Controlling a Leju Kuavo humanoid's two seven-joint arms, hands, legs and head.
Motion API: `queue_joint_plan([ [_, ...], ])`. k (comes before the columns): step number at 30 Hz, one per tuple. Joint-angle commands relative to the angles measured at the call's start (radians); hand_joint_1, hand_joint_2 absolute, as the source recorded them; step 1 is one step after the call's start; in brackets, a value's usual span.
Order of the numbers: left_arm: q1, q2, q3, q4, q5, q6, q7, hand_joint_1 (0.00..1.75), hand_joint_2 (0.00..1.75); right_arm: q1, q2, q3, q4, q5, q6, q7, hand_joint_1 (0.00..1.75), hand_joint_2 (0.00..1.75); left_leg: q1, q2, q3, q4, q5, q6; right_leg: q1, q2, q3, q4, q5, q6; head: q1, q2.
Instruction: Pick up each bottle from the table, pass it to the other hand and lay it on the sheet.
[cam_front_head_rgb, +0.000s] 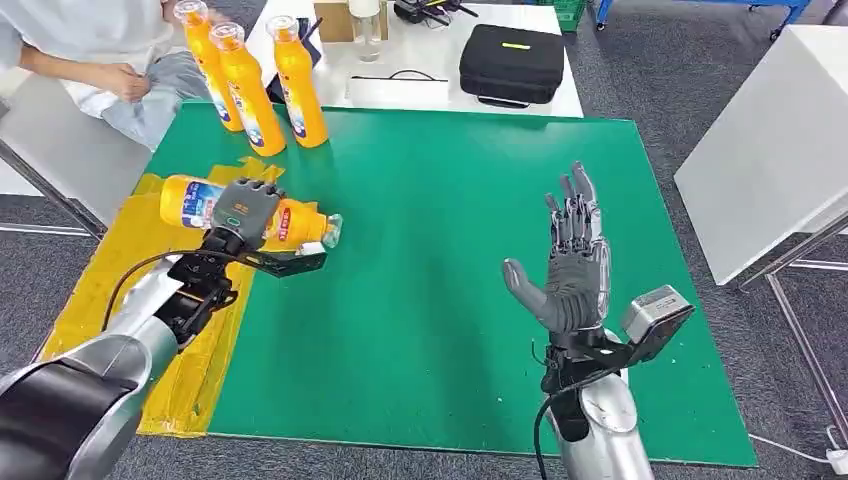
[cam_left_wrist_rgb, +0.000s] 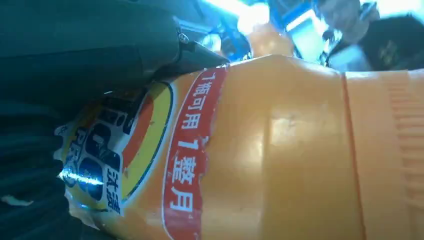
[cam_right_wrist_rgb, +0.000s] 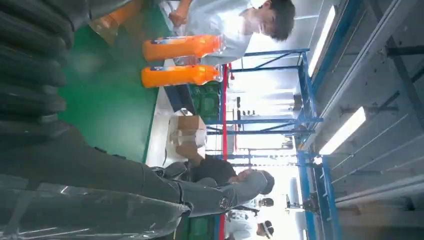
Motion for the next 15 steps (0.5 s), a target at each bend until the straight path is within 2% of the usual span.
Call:
queue_joint_plan([
  [1,-0.077,0.026,0.002,0.134,0.040,-0.038,-0.016,1.75,1.75,-0.023,0.023,-0.036,0.009,0.023,0.019,0.007,0.00,1.75,0.001,0.001,0.009,0.001,-0.005,-0.002,0.001,0.000,0.008,0.001,-0.004,-0.002,0.000,0.000],
  [3,-0.067,0.016,0.027,0.137,0.059,-0.033,-0.028,1.75,1.75,-0.032,0.027,-0.032,0.020,0.031,0.022,0.017,0.00,1.75,0.001,0.002,0.009,0.002,-0.005,-0.002,0.001,0.001,0.008,0.002,-0.004,-0.002,0.000,0.000],
  [4,-0.065,0.015,0.035,0.136,0.064,-0.029,-0.031,1.66,1.75,-0.033,0.028,-0.032,0.023,0.031,0.022,0.017,0.00,1.75,0.000,0.001,0.006,0.000,-0.002,-0.001,0.000,0.000,0.005,0.000,-0.002,-0.001,0.000,0.000],
  [5,-0.059,0.010,0.052,0.136,0.074,-0.014,-0.035,0.00,1.75,-0.035,0.030,-0.031,0.030,0.033,0.023,0.018,0.00,1.75,0.001,0.001,0.010,0.001,-0.005,-0.002,0.001,0.000,0.009,0.001,-0.005,-0.002,0.000,0.000],
  [8,-0.037,-0.002,0.087,0.130,0.094,0.040,-0.034,0.00,1.75,-0.045,0.029,-0.022,0.046,0.040,0.024,0.021,0.00,1.75,0.000,0.001,0.008,0.000,-0.004,-0.001,0.001,0.000,0.007,0.000,-0.003,-0.001,0.000,0.000],
  [9,-0.037,-0.002,0.087,0.130,0.094,0.040,-0.034,0.00,1.75,-0.045,0.029,-0.022,0.046,0.040,0.024,0.021,0.00,1.75,0.001,0.001,0.018,0.005,-0.011,-0.003,0.002,-0.001,0.017,0.005,-0.010,-0.004,0.000,0.000],
  [11,-0.033,-0.008,0.091,0.131,0.092,0.047,-0.030,0.00,1.75,-0.054,0.029,-0.018,0.063,0.040,0.024,0.021,0.00,1.75,0.000,0.001,0.007,-0.001,-0.003,-0.001,0.000,0.000,0.007,-0.001,-0.002,-0.001,0.000,0.000],
  [12,-0.033,-0.008,0.091,0.131,0.092,0.047,-0.030,0.00,1.75,-0.054,0.029,-0.018,0.063,0.040,0.024,0.021,0.00,1.75,0.000,0.001,0.011,0.001,-0.006,-0.002,0.001,0.000,0.011,0.001,-0.005,-0.002,0.000,0.000],
  [15,-0.031,-0.012,0.105,0.132,0.106,0.046,-0.039,0.00,1.75,-0.057,0.029,-0.016,0.069,0.043,0.022,0.022,0.00,1.75,0.001,0.000,0.011,0.001,-0.005,-0.002,0.001,-0.001,0.011,0.001,-0.005,-0.002,0.000,0.000],
])
